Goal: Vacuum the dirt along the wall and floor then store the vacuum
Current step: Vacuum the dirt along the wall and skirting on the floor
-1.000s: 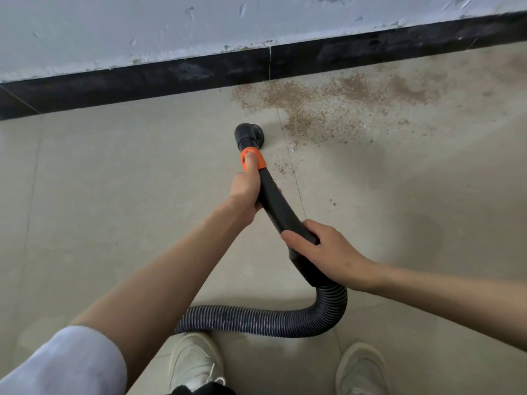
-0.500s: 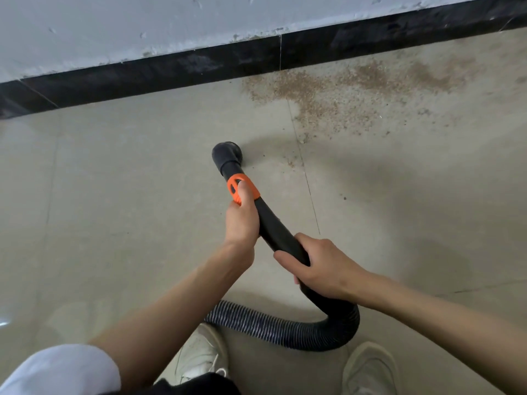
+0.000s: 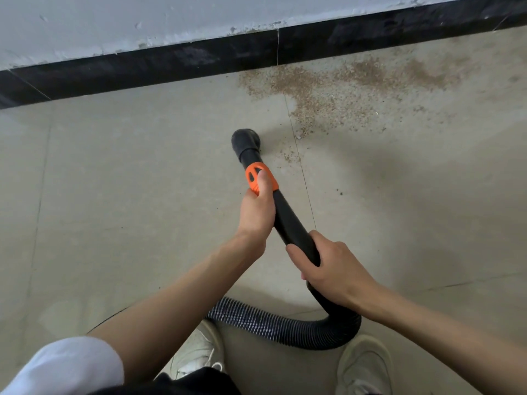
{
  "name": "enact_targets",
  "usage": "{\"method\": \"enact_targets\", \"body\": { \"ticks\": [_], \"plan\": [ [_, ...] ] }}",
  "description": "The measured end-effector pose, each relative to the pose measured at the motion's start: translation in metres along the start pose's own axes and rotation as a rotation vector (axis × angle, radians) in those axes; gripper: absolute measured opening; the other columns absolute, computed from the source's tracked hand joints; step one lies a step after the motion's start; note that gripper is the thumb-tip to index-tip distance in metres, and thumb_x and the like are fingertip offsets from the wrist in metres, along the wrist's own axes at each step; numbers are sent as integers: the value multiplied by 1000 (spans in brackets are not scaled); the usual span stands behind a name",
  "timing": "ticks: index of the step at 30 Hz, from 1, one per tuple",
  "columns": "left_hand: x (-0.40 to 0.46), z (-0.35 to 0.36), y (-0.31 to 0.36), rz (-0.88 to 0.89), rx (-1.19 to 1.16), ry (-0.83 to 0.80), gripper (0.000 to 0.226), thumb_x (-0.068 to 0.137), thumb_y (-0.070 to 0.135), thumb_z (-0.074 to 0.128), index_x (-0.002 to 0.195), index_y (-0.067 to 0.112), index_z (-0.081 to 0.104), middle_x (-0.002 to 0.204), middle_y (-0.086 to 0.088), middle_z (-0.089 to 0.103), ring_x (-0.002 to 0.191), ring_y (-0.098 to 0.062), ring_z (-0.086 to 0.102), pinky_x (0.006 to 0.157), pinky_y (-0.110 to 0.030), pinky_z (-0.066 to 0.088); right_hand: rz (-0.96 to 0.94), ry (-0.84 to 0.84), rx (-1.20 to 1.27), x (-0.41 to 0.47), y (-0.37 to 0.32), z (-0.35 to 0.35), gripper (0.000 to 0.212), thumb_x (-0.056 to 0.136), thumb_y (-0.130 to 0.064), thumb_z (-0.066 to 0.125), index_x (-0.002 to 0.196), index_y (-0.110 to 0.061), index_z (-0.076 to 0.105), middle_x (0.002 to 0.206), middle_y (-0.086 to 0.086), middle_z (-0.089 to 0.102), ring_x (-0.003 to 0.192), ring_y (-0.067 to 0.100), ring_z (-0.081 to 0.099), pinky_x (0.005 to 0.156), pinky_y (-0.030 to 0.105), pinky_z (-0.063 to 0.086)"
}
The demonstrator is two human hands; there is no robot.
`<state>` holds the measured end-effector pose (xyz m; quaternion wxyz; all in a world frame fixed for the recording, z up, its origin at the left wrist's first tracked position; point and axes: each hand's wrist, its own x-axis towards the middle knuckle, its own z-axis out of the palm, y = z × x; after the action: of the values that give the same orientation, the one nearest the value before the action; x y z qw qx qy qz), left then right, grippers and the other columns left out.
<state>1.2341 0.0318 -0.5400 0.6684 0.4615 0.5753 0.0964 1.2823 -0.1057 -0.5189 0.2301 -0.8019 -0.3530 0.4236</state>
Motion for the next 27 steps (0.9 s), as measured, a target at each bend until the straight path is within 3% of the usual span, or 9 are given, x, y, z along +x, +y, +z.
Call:
{"method": "enact_targets", "body": {
  "ticks": [4,7,10,12,18,22,27],
  "plan": [
    [4,13,10,-42,40,-16,47,93,55,33,80,13,50,82,-8,52,81,-25,56,86,-45,51,56,33,52,6,2,-5,38,91,-53,47,87,-15,51,74,8,69,68,25,66,71,46,54],
    [5,13,6,6,40,-24,48,92,55,34,77,11,47,81,-9,48,77,-22,52,75,-38,47,48,60,55,1,3,-3,41,90,-54,46,88,-13,52,73,10,68,67,26,65,70,47,53],
    [1,17,5,19,49,-77,46,93,54,34,77,13,47,80,-9,47,78,-22,51,77,-40,49,70,69,77,-6,7,-4,48,85,-59,43,89,-13,53,71,9,68,64,24,65,69,48,54],
    [-2,23,9,-10,82,-107,44,95,52,33,77,14,47,78,-7,49,78,-22,53,82,-42,52,105,75,119,-7,10,-5,47,85,-59,43,89,-14,53,69,6,68,61,21,65,68,45,55],
    [-9,40,5,5,136,-157,43,96,50,34,77,13,46,72,-4,46,70,-18,50,71,-34,45,160,110,174,-20,19,-4,38,91,-49,47,88,-12,53,67,5,68,56,14,64,63,35,55],
    [-13,43,-5,-15,174,-168,47,95,54,32,94,10,49,77,-5,48,73,-19,51,72,-35,47,183,121,200,-30,25,0,36,91,-47,48,86,-11,52,67,5,68,55,11,63,58,26,51],
    [-21,47,-10,-5,217,-211,46,96,52,33,92,9,48,75,-4,47,73,-19,50,73,-35,47,207,139,226,-41,29,7,31,93,-44,49,87,-14,52,67,3,68,55,10,63,59,28,52]
  ]
}}
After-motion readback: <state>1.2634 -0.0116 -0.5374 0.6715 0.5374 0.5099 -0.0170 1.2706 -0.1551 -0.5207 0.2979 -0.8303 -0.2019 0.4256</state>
